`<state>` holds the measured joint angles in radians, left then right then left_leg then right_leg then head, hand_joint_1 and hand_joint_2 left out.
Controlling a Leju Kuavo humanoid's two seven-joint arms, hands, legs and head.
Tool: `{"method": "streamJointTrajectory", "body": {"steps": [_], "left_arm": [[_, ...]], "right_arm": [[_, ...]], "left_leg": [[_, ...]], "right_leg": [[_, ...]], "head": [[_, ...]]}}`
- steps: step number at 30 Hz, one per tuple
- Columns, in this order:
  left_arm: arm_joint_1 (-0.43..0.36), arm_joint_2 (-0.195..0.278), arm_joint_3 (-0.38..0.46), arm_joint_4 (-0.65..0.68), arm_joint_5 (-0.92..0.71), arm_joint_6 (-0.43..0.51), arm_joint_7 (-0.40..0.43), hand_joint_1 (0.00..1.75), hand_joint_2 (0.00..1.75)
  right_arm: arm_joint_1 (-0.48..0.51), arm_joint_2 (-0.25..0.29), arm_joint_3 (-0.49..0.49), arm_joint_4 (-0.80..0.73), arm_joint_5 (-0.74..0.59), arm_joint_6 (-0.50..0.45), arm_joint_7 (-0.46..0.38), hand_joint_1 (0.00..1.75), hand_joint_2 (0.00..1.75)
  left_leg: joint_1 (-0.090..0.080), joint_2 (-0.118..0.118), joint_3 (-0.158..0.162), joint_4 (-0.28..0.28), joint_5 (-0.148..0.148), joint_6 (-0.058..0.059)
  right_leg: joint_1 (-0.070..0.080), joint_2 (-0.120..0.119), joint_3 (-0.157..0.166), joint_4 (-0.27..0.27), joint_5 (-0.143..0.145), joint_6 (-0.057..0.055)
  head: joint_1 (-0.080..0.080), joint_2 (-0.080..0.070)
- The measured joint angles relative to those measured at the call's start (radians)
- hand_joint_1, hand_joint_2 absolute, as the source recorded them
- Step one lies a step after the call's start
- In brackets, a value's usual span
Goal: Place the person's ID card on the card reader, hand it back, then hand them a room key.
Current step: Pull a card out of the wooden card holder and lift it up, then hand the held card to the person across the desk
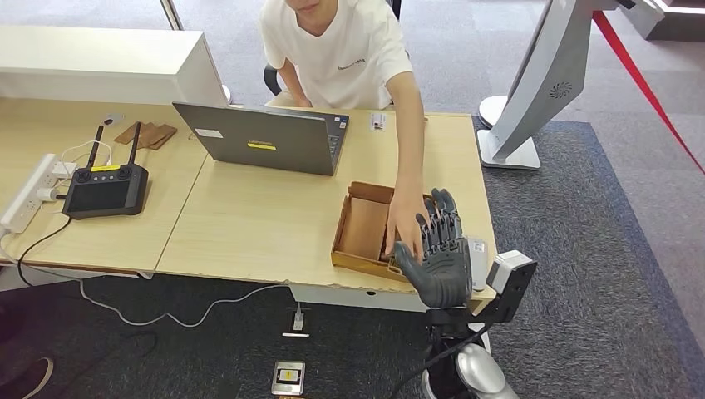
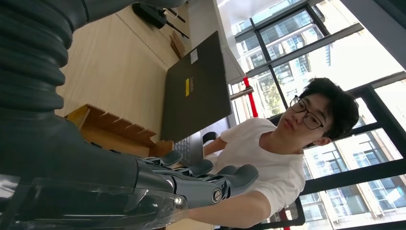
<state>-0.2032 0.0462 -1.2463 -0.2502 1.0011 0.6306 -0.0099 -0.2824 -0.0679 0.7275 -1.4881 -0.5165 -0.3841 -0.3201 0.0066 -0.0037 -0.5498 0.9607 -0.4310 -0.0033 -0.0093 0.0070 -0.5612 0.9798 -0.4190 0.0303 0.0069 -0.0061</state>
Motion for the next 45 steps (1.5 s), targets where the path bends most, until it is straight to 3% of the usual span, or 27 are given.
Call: {"method": "streamJointTrajectory", "body": {"steps": [45], "left_arm": [[-0.007, 0.0, 0.0, 0.0, -0.024, 0.0, 0.013, 0.0, 1.75]], "right_arm": [[0.011, -0.008, 0.001, 0.0, -0.015, -0.031, 0.016, 0.0, 1.75]], "left_leg": [[0.0, 0.0, 0.0, 0.0, 0.0, 0.0]], "right_leg": [[0.0, 0.0, 0.0, 0.0, 0.0, 0.0]], "head": [[0.0, 0.0]]}}
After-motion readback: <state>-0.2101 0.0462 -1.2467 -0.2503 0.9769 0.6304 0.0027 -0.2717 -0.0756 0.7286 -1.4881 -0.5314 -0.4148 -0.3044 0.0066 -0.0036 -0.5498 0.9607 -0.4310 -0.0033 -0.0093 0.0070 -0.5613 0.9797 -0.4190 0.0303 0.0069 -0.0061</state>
